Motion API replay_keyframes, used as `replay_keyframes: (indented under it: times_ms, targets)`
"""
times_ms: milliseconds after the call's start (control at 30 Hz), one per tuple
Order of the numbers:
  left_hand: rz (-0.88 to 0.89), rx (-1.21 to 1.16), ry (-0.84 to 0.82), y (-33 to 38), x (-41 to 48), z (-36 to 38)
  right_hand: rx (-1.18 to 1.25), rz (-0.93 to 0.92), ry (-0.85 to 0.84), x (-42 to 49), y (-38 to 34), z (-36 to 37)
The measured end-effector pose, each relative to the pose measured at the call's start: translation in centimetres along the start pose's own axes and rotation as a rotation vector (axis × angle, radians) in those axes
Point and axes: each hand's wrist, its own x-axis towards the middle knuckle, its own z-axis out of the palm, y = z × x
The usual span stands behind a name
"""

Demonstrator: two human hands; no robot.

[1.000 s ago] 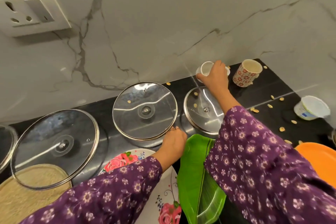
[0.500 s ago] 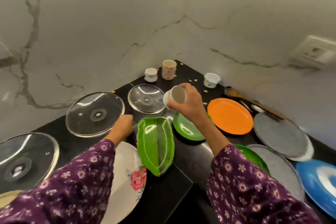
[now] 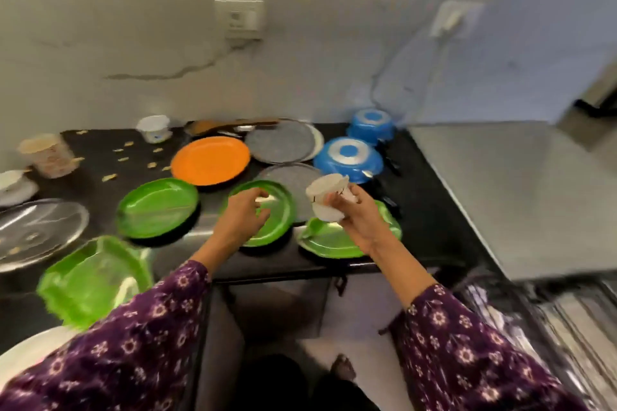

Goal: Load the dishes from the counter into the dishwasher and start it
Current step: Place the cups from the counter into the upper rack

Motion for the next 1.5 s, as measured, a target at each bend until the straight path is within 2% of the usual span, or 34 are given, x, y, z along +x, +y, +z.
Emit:
replay_keyframes:
  times_ms: [100,200,300,400,500,633,733,867,933,1033,1167,1367,1500]
  targets:
    - [0.141,-0.028,-0.122,6.4,0.6,5.1,0.091,0.008,0.126,-5.0,-1.3,-6.3]
    - [0.296,-0.004,-0.239,11.8,0.4,10.2,0.352,0.059,0.289,-9.5,-1.6,-12.9]
    - [0.418,0.006,-0.327,16.4,-0.4,14.7,0.528,0.01,0.458,-14.0,-1.9,-18.5]
    - [0.514,0.012,-0.416,20.7,-1.3,19.0,0.568,0.026,0.637,-18.5,-1.8,-23.3]
    - [0.581,0.026,-0.503,24.7,-2.1,23.5,0.608,0.032,0.752,-23.0,-0.8,-29.0]
    - [0.68,0.074,-0.593,29.7,-4.0,28.8,0.6,0.129,0.9,-28.4,0.6,-36.2]
    - [0.744,0.157,-0.613,32.5,-5.2,32.7,0.394,0.245,0.987,-31.1,1.5,-40.9]
    - [0.738,0.276,-0.581,34.7,-5.8,37.6,-0.106,0.433,1.093,-33.2,3.4,-45.8]
    - [0.71,0.358,-0.567,35.6,-5.9,39.3,-0.456,0.505,1.064,-33.8,4.6,-47.8]
    - [0.648,0.393,-0.587,36.0,-5.9,41.6,-0.934,0.732,0.913,-34.4,6.4,-50.4]
    - [0.624,0.421,-0.587,35.3,-6.3,44.0,-1.111,0.77,0.738,-34.5,8.7,-52.2]
    - [0.691,0.501,-0.492,33.9,-6.8,45.9,-1.468,0.782,0.501,-34.9,12.4,-53.8]
    - [0.731,0.509,-0.444,33.2,-6.8,46.1,-1.499,0.81,0.415,-35.3,14.3,-54.2]
